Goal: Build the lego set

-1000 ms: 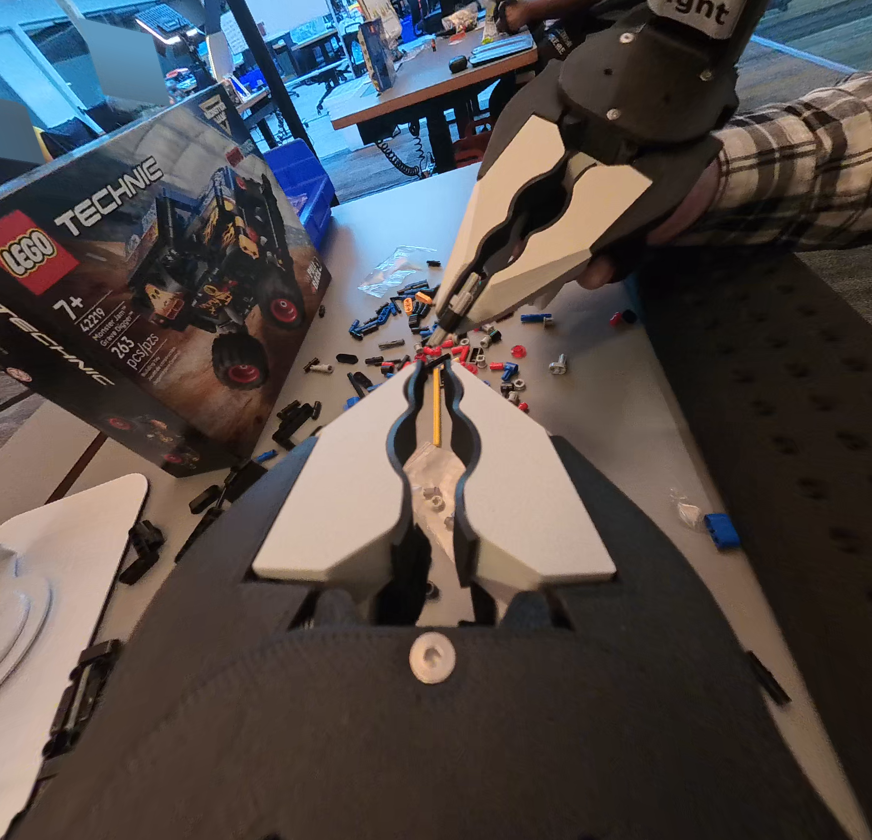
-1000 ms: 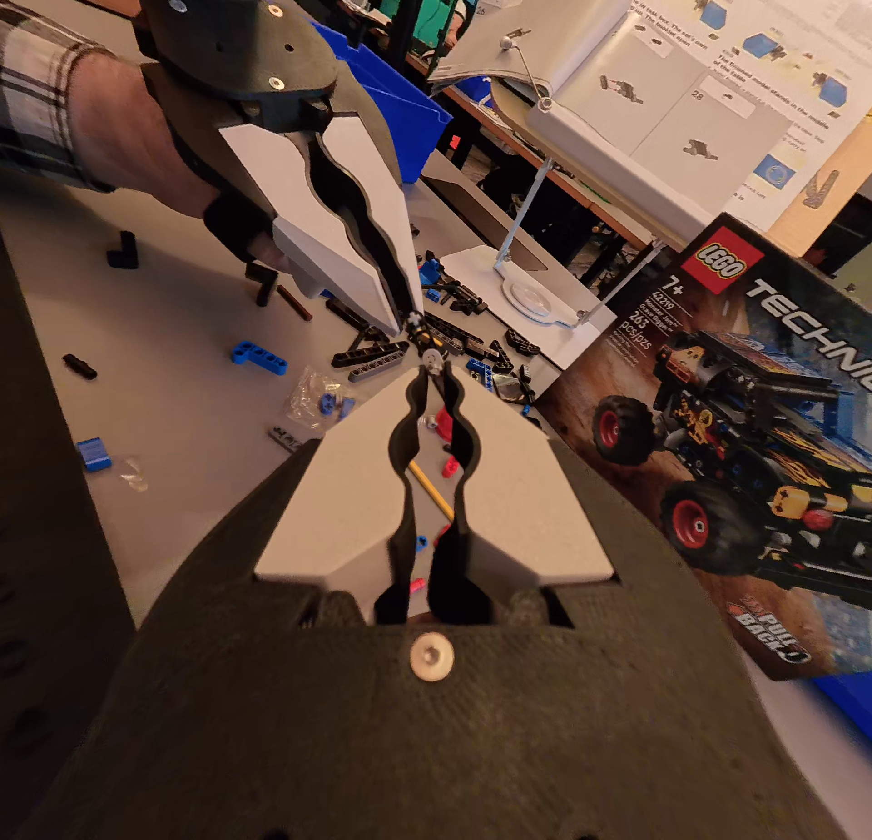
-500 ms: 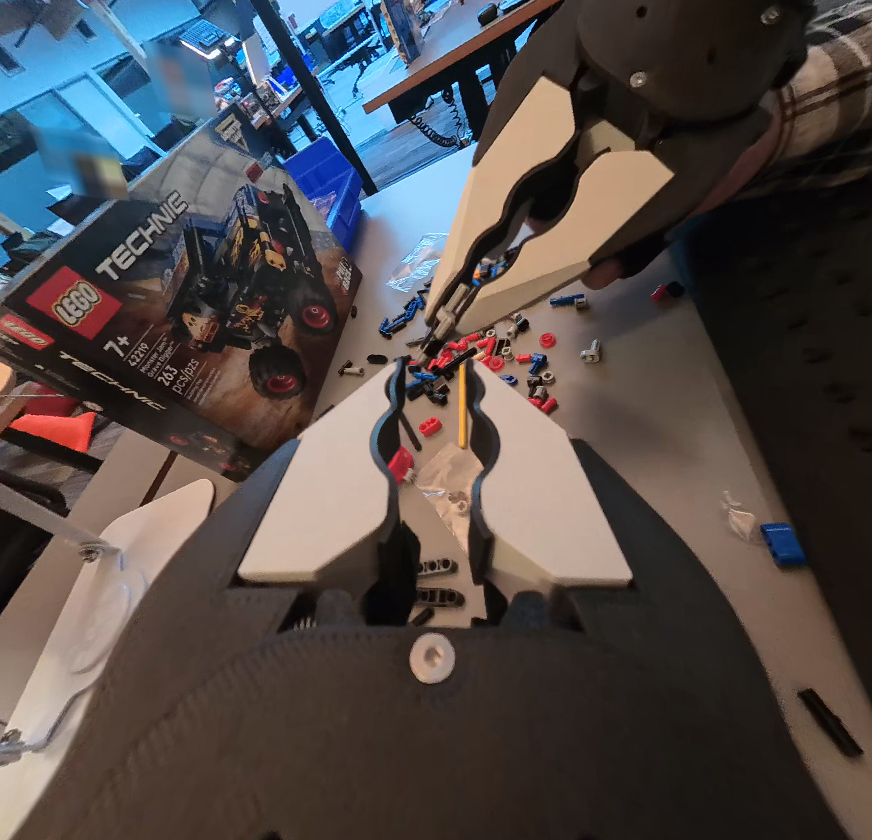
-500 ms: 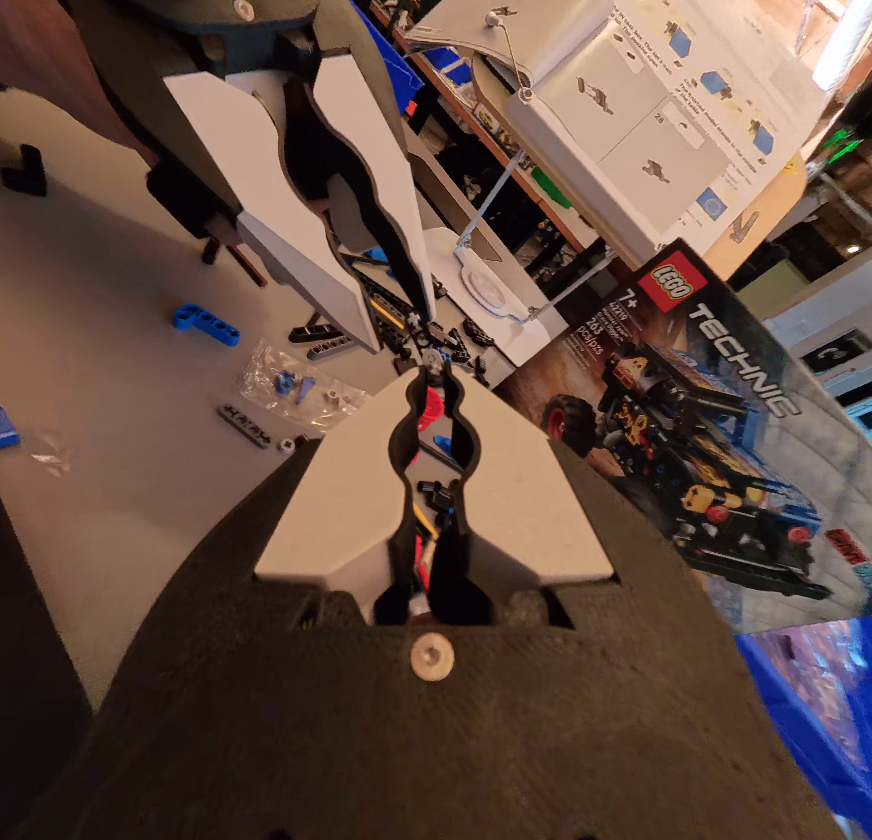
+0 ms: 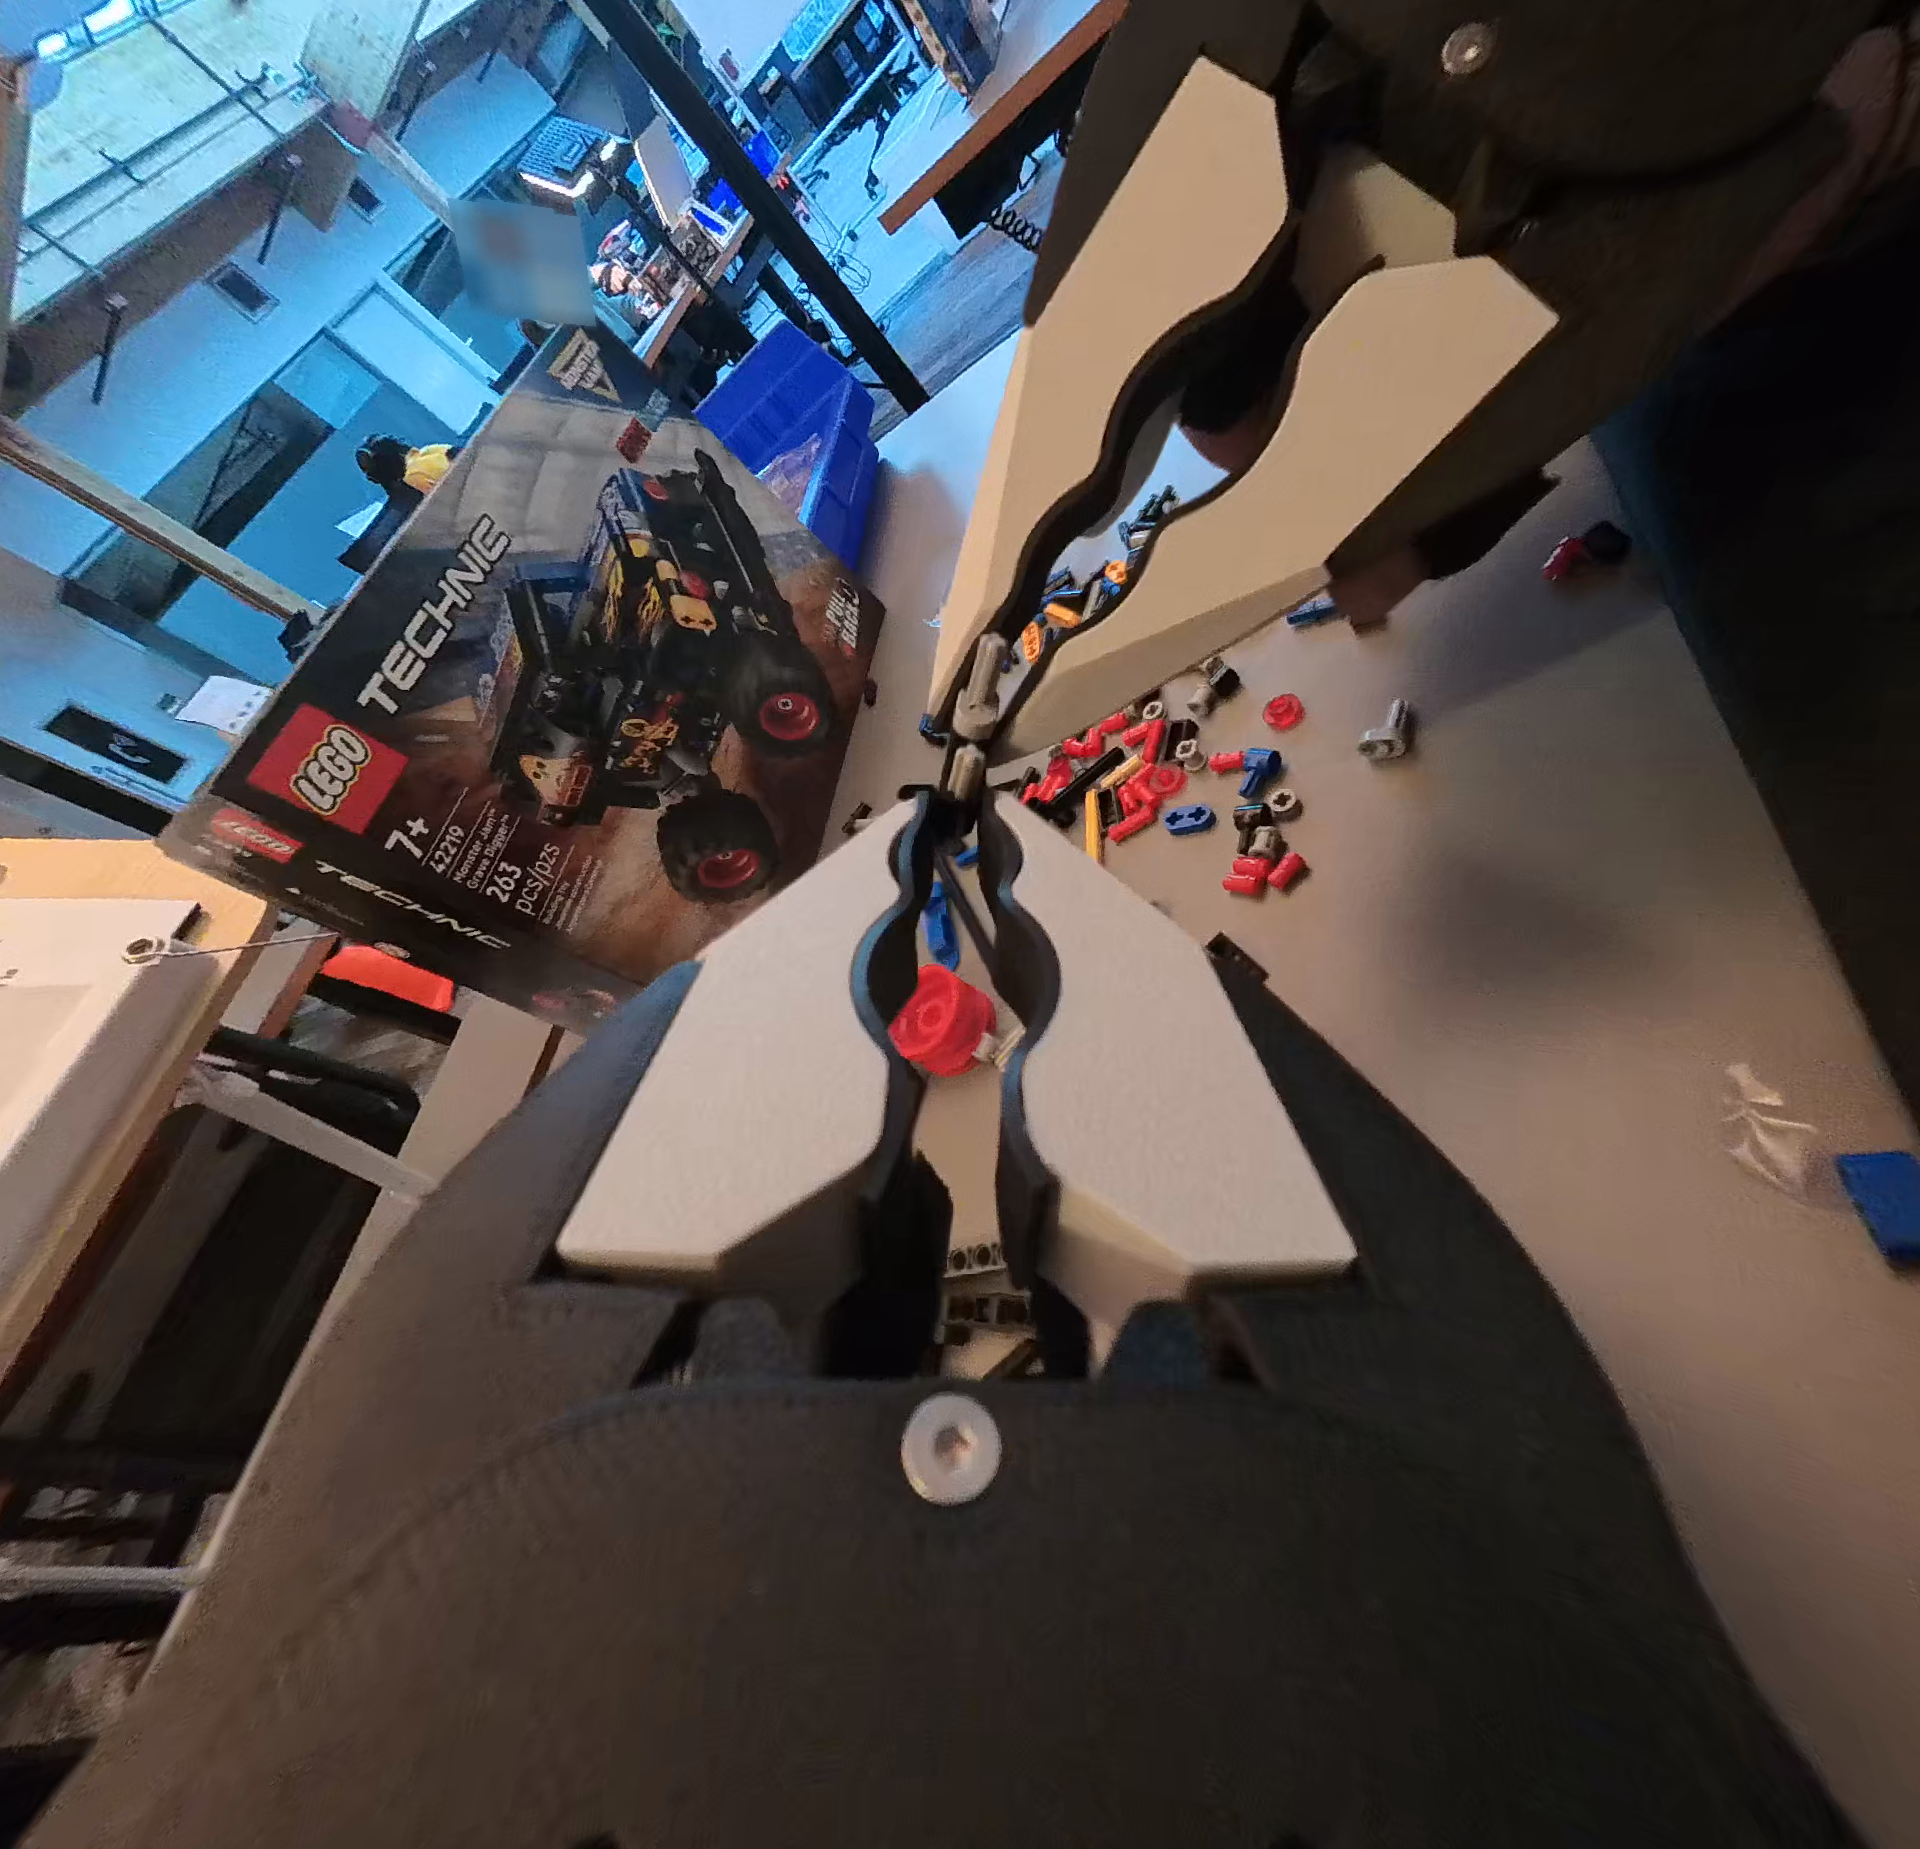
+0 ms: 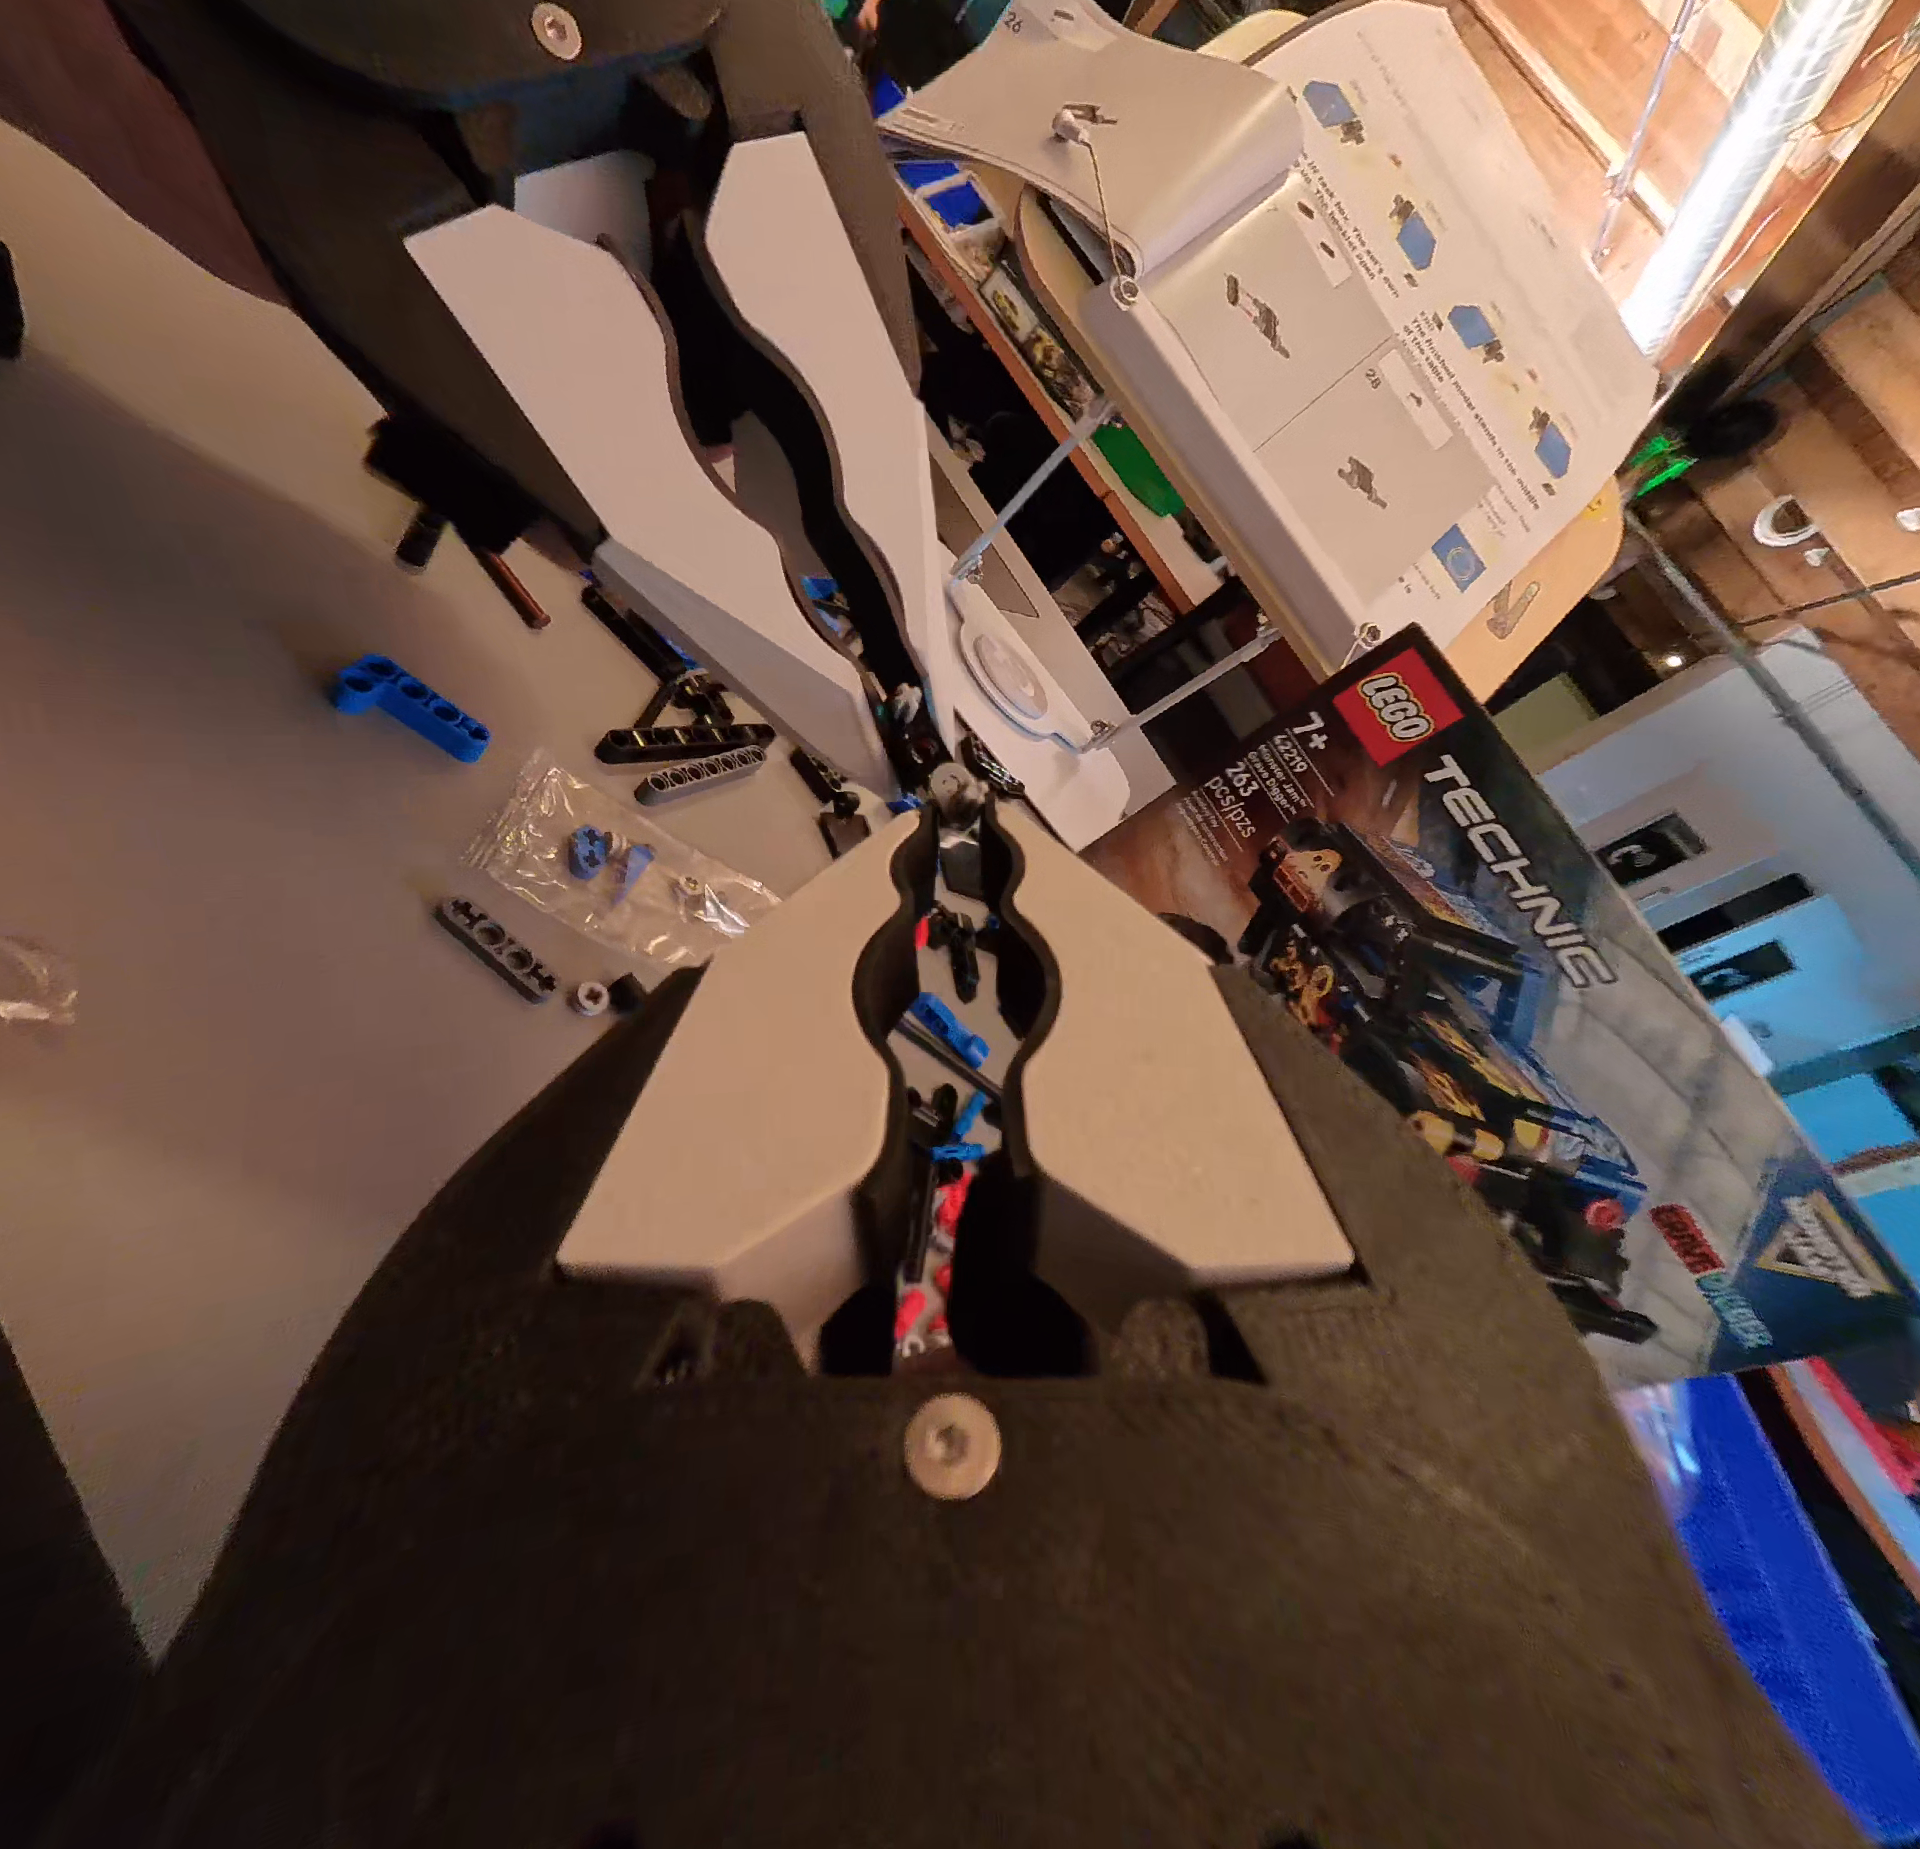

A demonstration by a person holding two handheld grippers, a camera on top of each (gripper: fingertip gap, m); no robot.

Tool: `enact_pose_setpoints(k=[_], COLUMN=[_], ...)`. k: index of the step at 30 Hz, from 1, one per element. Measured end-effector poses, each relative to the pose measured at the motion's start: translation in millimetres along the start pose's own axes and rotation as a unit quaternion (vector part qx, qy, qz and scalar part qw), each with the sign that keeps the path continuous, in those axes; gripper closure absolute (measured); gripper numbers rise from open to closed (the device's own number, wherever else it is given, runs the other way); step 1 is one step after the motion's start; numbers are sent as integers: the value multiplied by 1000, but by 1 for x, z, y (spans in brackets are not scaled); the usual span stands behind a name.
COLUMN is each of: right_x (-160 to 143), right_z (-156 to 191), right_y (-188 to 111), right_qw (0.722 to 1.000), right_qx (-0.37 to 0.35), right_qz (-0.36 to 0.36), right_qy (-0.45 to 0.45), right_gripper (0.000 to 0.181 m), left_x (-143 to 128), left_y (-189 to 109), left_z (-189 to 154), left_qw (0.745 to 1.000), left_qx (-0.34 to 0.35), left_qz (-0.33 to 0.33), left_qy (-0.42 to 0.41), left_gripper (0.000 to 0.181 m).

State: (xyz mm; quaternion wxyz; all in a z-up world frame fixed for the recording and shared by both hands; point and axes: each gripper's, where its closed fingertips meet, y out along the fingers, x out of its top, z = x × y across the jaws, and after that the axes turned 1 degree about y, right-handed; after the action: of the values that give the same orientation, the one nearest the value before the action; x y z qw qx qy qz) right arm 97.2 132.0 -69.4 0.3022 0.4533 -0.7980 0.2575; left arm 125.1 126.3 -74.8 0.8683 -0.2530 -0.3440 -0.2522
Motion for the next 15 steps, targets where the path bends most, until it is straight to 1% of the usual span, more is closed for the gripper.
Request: enact_pose_setpoints(k=[4, 5, 7, 8, 11, 13, 15], right_x=[2, 3, 6, 8, 12, 13, 14], right_z=[1, 2, 3, 3, 1, 1, 0], right_y=[1, 1, 0, 0, 0, 1, 1], right_qw=[998, 997, 990, 985, 975, 968, 963], right_qx=[23, 33, 62, 71, 90, 103, 109], right_qz=[-23, -31, -50, -58, -75, -79, -85], right_qy=[48, 67, 121, 143, 189, 215, 229], right_gripper=[170, 169, 167, 168, 169, 169, 172], left_x=[3, 5, 11, 14, 22, 23, 24], left_y=[-3, -4, -8, -9, -12, -13, -14], left_z=[4, 6, 5, 6, 6, 4, 1], left_qw=[998, 997, 991, 984, 952, 933, 920], left_qx=[-11, -13, -40, -55, -108, -138, -160], left_qz=[-27, -36, -65, -79, -127, -144, -153], left_qy=[-50, -67, -110, -149, -258, -300, -323], left_gripper=[176, 176, 176, 175, 175, 175, 175])
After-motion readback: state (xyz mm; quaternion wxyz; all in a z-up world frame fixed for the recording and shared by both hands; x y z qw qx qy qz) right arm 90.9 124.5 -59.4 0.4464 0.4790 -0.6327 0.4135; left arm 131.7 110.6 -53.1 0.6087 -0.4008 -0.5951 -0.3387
